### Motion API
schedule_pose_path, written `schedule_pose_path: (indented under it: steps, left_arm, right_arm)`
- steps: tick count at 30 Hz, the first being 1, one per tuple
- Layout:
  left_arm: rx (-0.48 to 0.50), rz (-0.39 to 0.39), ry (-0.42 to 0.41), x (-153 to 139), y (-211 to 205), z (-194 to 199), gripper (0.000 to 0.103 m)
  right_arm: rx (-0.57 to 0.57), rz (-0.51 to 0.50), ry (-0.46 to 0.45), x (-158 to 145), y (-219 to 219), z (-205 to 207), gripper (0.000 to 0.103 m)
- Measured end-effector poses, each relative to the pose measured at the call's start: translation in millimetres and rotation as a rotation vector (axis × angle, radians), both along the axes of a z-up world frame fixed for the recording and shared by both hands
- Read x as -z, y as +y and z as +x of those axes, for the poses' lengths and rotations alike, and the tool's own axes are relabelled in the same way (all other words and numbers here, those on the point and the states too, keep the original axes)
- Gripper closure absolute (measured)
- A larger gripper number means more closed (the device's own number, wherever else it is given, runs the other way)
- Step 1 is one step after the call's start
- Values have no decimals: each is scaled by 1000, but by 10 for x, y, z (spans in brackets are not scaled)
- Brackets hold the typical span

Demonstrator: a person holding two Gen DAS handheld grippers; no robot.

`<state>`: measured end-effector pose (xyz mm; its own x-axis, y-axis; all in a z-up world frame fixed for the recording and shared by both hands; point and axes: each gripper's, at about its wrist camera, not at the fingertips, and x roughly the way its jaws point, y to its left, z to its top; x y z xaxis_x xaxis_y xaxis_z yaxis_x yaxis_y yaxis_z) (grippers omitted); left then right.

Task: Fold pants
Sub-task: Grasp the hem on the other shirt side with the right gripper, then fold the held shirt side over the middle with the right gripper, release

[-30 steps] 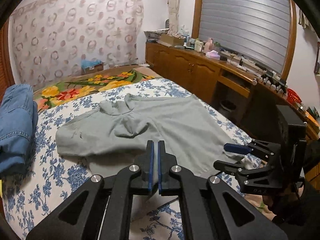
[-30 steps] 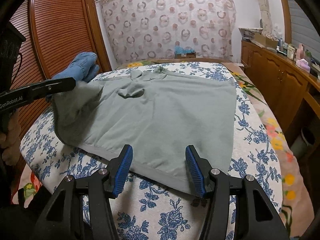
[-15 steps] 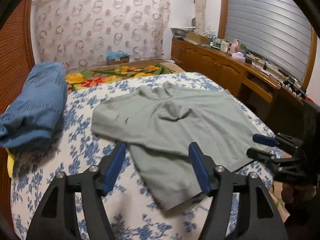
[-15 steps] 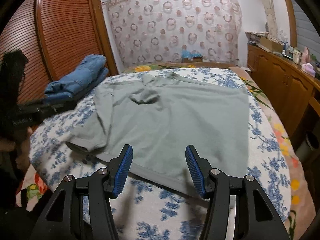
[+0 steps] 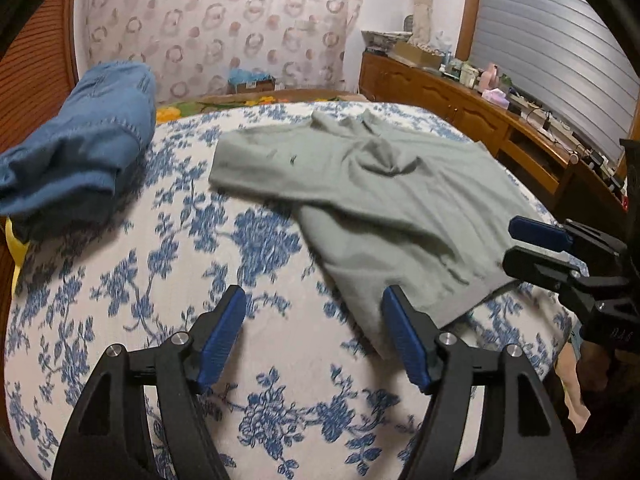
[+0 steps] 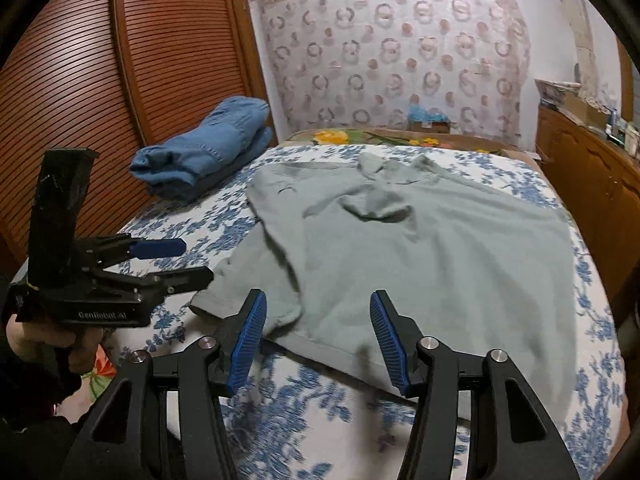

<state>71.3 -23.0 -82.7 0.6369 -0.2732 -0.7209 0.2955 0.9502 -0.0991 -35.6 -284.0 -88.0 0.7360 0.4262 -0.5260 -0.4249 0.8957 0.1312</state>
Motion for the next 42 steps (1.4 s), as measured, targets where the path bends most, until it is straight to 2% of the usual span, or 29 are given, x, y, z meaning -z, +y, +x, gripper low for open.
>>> schedule_pose_path:
  steps: [12, 22, 24, 27, 28, 29, 31, 42]
  left_arm:
    - [-9, -4, 21, 77, 64, -17, 31]
    - [-7, -6, 22, 92, 77, -14, 31]
    - [-6, -7, 22, 93, 76, -9, 31]
    - [-7, -8, 23, 94, 75, -9, 31]
    - [-9, -9, 23, 93, 76, -8, 31]
    - [-12, -11, 23, 89, 77, -9, 31]
    - [-17, -17, 18, 74, 86, -11, 31]
    - [19, -34, -27, -115, -69, -4, 31]
  right_arm:
    - [-71, -34, 76, 146, 271, 156, 58]
    - [-76, -52, 76, 157, 367, 160, 66]
    - [-84, -53, 74, 151, 369, 123, 70]
    - [-95, -43, 75, 152, 373, 129, 83]
    - [-101, -42, 74, 155, 384, 134, 91]
    - [-107, -40, 64, 149, 388, 124, 94]
    - [-109, -27, 47, 132, 378, 113, 96]
    - [-24, 9, -49, -153, 27, 6, 98]
